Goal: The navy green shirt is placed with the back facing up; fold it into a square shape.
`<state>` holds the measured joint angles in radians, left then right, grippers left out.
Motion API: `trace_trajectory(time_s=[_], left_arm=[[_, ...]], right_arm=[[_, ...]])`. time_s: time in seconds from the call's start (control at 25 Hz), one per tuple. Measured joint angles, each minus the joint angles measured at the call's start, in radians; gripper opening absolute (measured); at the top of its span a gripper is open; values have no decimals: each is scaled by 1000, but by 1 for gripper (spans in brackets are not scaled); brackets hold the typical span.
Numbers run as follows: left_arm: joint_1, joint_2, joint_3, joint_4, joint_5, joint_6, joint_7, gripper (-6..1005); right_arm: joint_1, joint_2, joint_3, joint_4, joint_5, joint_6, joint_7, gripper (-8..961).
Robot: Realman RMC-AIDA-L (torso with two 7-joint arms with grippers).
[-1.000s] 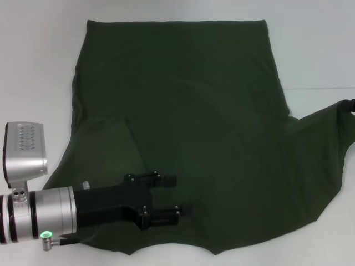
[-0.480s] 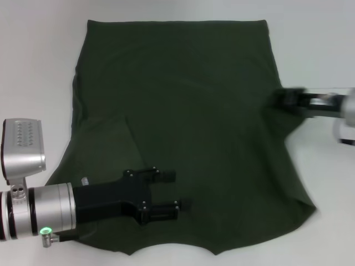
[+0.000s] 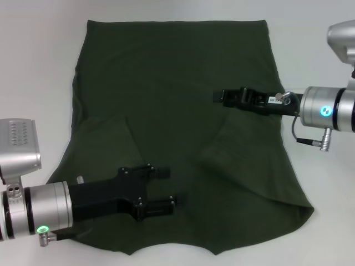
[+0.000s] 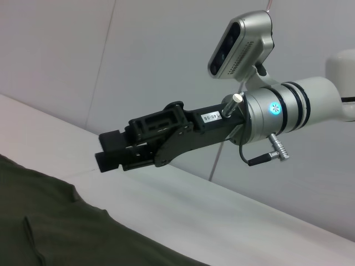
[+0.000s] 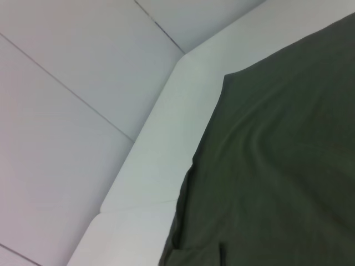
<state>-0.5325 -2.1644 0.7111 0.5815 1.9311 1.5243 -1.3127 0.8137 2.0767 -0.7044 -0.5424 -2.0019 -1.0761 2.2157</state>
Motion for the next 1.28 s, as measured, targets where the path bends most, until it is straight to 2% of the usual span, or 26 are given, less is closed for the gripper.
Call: trace_trajectory(time_s=[0.4,0.76,0.88,1.04,1.28], left_arm=[[3,2,-3,7,2,2,-4,796],[41,9,-44,61,28,43,-51,795],[61,9,-95,76,37,39,-83,796],[88,12,-194,101,102,19,-146,796],[135,14,-288,146,176,9,-198,796]], right_arm=[[-57,-20,6,-2,15,-43,-80,603],[-177,3,5,12,134,-223,-527,879],[-216,10,-4,23,161,-293,-671,877],[-230,11,-14,55,151,-365,-804,873],[-236,9,-73,57,123,-391,-837,871]])
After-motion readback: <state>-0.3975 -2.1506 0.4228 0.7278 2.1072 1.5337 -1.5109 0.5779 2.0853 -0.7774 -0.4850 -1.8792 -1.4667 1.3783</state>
